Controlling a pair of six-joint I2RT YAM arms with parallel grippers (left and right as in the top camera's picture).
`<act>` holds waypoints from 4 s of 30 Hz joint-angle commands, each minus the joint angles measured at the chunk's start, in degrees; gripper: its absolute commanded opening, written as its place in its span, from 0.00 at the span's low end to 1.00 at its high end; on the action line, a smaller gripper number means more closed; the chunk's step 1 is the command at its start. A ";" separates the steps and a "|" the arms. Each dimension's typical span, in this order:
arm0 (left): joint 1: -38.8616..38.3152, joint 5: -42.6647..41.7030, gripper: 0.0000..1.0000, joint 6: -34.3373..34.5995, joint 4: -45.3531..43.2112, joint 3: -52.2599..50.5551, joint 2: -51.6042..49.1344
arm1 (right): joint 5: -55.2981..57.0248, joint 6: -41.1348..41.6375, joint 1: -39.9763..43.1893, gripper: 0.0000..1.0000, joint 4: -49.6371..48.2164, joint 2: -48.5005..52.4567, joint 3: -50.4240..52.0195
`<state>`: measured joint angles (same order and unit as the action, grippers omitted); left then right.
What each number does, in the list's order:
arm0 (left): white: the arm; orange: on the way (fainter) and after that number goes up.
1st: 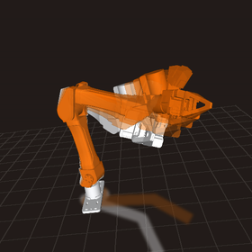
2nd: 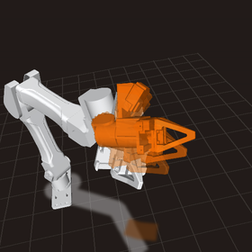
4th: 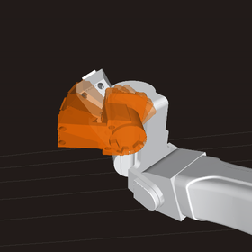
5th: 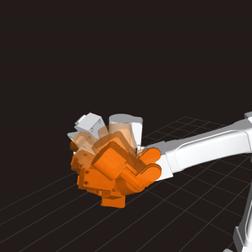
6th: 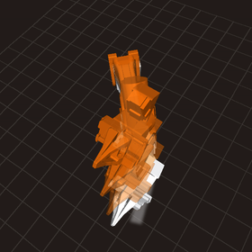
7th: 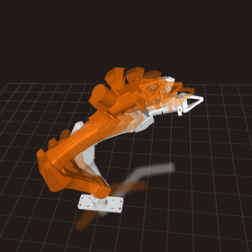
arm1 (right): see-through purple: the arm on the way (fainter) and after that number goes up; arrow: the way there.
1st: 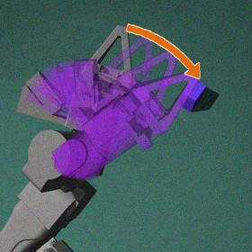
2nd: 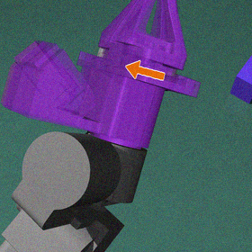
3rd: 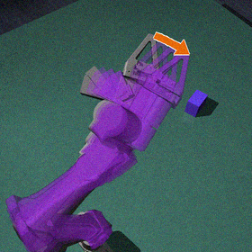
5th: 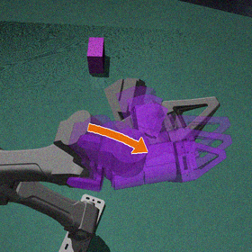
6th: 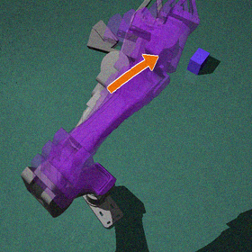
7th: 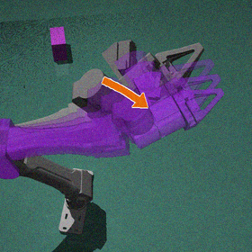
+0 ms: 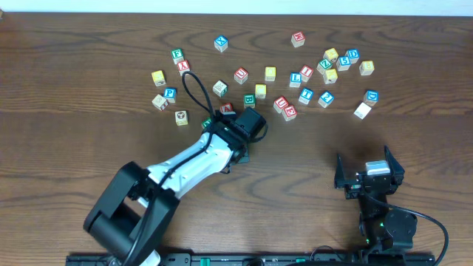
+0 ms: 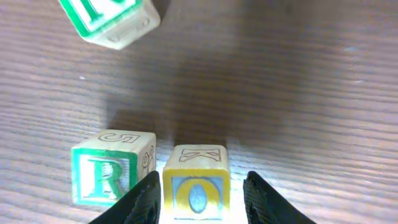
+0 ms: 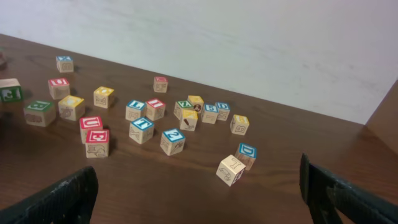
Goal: Spell out ROBOT
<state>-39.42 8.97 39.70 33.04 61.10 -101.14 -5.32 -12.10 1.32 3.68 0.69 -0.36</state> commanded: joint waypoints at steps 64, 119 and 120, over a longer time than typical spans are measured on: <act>0.24 -2.47 0.84 -13.14 5.90 1.18 26.67 | 0.24 0.92 0.17 0.99 0.31 -0.31 0.04; 40.89 -22.73 0.99 -35.50 9.84 1.18 28.06 | 0.24 0.92 0.17 0.99 0.31 -0.31 0.04; 40.85 -24.44 0.97 -38.01 9.64 1.18 28.06 | 0.24 0.92 0.17 0.99 0.31 -0.31 0.04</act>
<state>1.30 -10.55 5.76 43.07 61.10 -73.93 -5.32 -12.08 1.32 3.68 0.69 -0.36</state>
